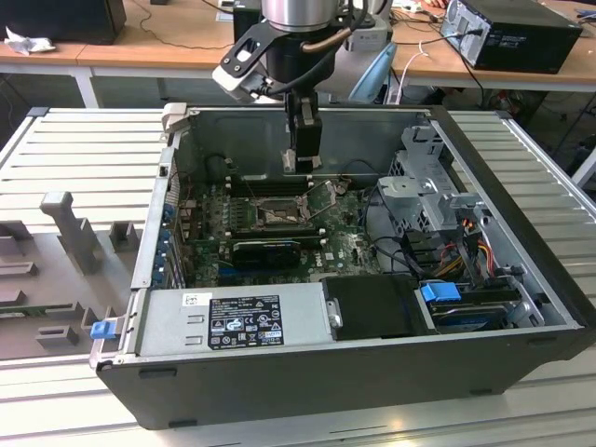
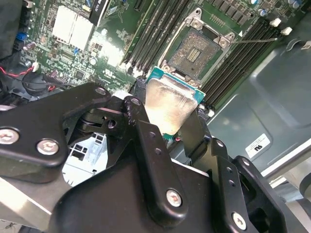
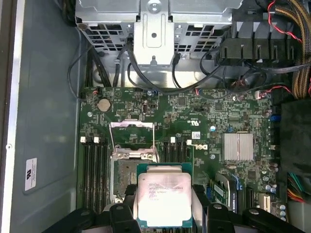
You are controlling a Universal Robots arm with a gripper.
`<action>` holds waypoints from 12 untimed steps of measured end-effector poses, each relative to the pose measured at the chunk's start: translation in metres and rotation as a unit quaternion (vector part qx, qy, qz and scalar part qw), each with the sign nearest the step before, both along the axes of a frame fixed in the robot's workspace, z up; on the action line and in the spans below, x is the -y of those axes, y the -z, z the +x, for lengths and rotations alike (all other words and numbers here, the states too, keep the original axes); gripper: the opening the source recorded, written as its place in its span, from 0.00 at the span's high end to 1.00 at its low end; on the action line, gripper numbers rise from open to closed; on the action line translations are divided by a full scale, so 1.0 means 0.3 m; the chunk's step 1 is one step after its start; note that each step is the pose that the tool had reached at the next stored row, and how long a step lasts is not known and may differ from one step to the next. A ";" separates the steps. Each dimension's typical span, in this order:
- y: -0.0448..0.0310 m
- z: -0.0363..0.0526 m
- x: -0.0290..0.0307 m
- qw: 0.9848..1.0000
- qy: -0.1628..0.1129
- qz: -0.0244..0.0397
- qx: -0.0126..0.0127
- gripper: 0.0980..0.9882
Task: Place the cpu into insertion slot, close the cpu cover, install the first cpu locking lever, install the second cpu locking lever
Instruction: 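Place the cpu into insertion slot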
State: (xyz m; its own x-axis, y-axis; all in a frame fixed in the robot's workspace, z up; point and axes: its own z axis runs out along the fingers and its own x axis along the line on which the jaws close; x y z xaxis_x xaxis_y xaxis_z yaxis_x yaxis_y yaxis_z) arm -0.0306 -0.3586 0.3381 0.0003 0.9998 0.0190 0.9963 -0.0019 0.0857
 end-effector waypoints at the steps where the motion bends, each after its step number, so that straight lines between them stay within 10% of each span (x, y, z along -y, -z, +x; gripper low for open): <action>1: 0.002 0.000 0.000 1.000 0.002 0.000 -0.001 0.52; 12: 0.013 0.000 0.000 1.000 0.007 0.000 -0.002 0.52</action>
